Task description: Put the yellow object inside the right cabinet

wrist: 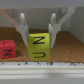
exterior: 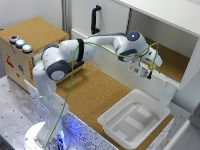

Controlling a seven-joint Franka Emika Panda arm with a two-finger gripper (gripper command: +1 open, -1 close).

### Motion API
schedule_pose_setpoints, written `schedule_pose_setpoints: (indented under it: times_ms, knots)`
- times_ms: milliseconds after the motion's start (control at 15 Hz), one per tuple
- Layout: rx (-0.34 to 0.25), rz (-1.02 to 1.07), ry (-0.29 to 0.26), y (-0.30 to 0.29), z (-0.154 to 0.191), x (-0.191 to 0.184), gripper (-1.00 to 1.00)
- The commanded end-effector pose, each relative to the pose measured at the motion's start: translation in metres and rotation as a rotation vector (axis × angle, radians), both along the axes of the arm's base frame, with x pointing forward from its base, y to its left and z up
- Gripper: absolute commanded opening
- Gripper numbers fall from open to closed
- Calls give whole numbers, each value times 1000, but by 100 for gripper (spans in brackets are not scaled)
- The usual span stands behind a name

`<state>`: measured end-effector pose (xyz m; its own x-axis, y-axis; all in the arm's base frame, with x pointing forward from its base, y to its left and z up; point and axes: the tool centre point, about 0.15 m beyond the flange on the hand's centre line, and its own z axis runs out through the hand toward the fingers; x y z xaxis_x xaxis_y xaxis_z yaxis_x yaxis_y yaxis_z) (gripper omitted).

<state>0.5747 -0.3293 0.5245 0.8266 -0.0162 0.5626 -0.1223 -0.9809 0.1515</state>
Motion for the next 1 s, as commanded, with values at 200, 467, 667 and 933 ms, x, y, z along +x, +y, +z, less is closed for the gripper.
schedule_pose_setpoints:
  times_ms: [200,467,667,933]
  knots:
    - [119,48,22,-17,-15,67,-100]
    - [114,58,5,-27,-24,77,-100]
    - [112,90,-12,-32,-30,91,-100]
    - [119,130,-28,-31,-30,116,-100]
